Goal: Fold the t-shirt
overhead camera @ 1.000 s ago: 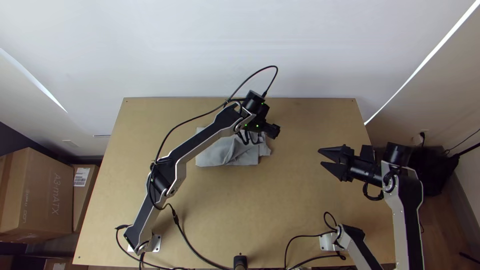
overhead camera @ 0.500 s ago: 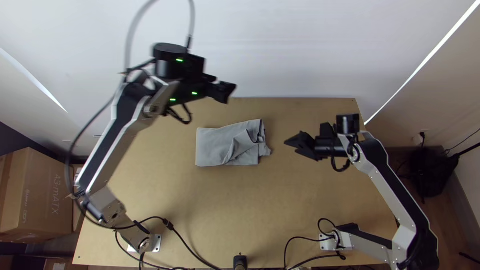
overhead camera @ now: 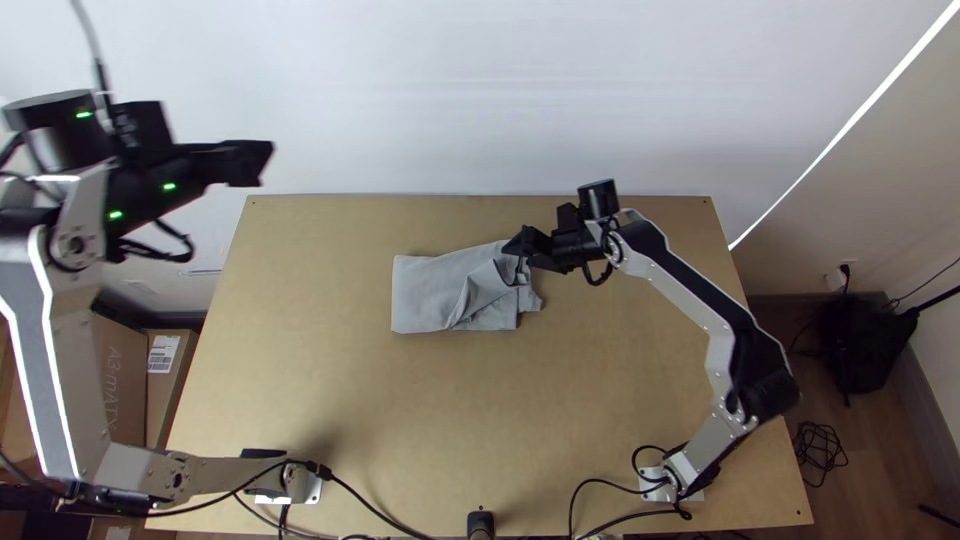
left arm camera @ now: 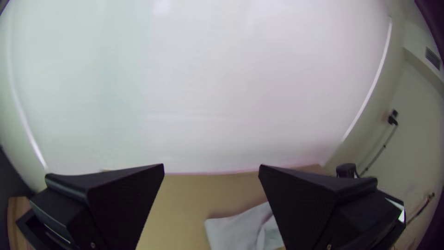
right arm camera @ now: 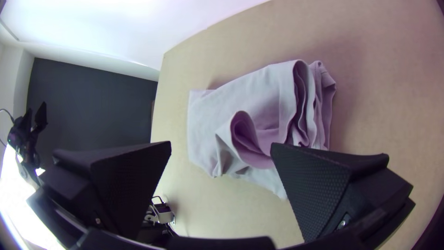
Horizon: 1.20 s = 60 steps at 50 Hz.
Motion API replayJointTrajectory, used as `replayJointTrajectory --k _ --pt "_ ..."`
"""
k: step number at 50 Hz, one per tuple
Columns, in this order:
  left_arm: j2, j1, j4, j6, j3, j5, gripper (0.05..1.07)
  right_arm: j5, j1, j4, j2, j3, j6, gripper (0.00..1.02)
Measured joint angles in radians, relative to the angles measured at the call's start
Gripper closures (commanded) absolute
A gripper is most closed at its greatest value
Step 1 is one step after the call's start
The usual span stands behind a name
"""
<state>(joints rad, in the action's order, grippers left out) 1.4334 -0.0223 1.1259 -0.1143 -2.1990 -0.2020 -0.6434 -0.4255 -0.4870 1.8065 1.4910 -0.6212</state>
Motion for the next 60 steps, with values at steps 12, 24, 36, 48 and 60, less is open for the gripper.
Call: replayJointTrajectory --k 12,24,36,48,60 --pt "-0.091 -0.169 0.051 0.003 0.0 -0.053 0.09 -0.031 -0.013 0.042 0.163 0.135 -0.011 0.03" --pt "-0.097 -0.243 0.062 0.003 0.004 -0.053 0.09 -0.107 -0.046 0.047 0.272 0.194 -0.06 0.04" --pt "-0.08 -0.269 0.045 0.003 0.005 -0.061 0.09 -0.14 -0.021 -0.349 0.301 0.194 0.035 0.06" --pt "-0.051 -0.345 0.032 0.011 0.005 -0.12 0.09 -0.143 0.133 -0.655 0.289 0.156 0.286 0.05" --pt "-0.035 -0.375 0.021 0.011 0.004 -0.139 0.09 -0.142 0.234 -0.522 0.258 0.086 0.348 0.05"
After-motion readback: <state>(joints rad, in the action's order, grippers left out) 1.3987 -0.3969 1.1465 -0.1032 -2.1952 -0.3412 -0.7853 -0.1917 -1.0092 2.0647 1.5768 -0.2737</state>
